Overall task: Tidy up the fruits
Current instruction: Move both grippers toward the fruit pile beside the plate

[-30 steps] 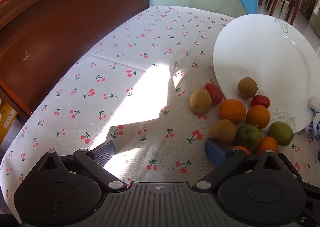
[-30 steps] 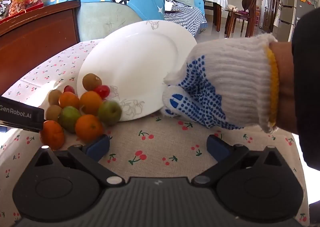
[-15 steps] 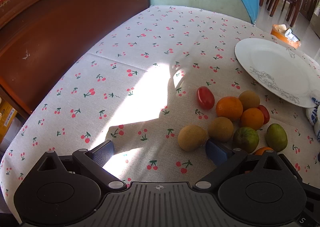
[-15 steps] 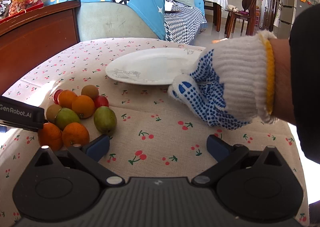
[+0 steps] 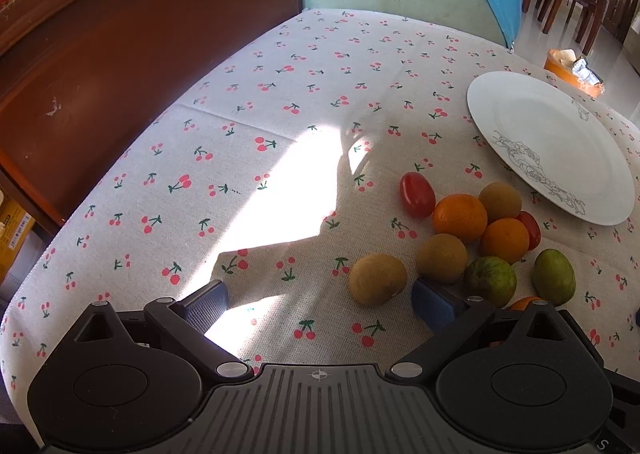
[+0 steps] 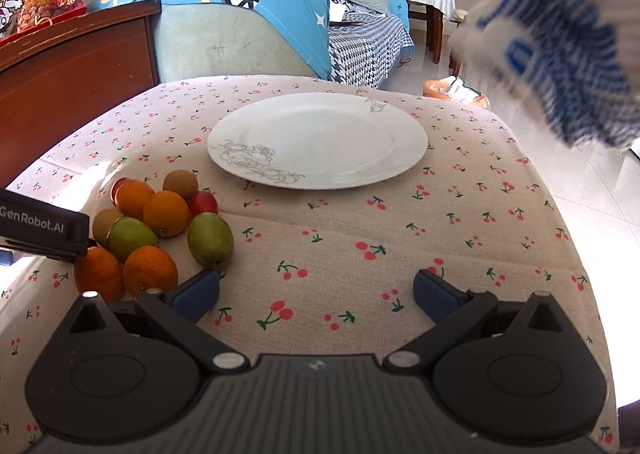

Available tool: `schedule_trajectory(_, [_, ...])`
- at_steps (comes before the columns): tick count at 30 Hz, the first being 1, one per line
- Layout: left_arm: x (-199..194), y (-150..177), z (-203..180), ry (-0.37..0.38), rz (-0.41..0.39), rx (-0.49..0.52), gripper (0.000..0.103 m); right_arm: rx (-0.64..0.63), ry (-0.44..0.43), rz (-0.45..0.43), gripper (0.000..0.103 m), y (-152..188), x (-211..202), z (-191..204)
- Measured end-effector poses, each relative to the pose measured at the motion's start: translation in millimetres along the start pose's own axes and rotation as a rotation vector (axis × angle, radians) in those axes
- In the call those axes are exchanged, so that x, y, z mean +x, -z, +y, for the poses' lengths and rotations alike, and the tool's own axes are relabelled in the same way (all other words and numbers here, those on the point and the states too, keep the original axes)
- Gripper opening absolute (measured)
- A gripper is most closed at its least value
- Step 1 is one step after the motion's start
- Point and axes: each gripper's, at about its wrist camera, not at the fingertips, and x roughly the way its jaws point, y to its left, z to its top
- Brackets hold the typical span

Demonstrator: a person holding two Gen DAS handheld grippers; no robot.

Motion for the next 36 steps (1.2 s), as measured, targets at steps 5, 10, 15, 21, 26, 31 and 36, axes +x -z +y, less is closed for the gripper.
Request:
schedule_trajectory(5, [1, -1, 0, -0.002, 0.005, -0.006, 0.100, 0.000, 0.000, 0.000, 0.103, 0, 0, 0])
schedule_trajectory(10, [-1, -1, -1, -0.012, 0.006, -0.009, 0.100, 0.000, 0.000, 0.000, 0.103, 0, 0, 0])
schedule_trajectory(15, [-8, 0, -1, -0.024, 0.000, 0.005, 0.100, 0.000, 0.000, 0.000, 0.103, 0, -1, 0])
schedule_trajectory(21, [-23, 0, -1, -0.011, -0.027, 0.016, 0.100, 0.000, 0.000, 0.000, 0.103, 0, -1, 0])
schedule_trajectory(26, [-30, 5, -1, -0.014, -0.029, 0.033, 0.100, 0.000, 0.000, -0.001, 0.103, 0, -1, 0])
schedule_trajectory(31, [-36, 8, 0, -0.009, -0.036, 0.038, 0.100, -0.002, 0.003, 0.001, 0.102, -1, -1, 1])
schedule_trajectory(36, [-41, 11, 0, -0.006, -0.037, 0.046, 0.100, -0.013, -0.013, 0.019, 0.102, -2, -1, -1])
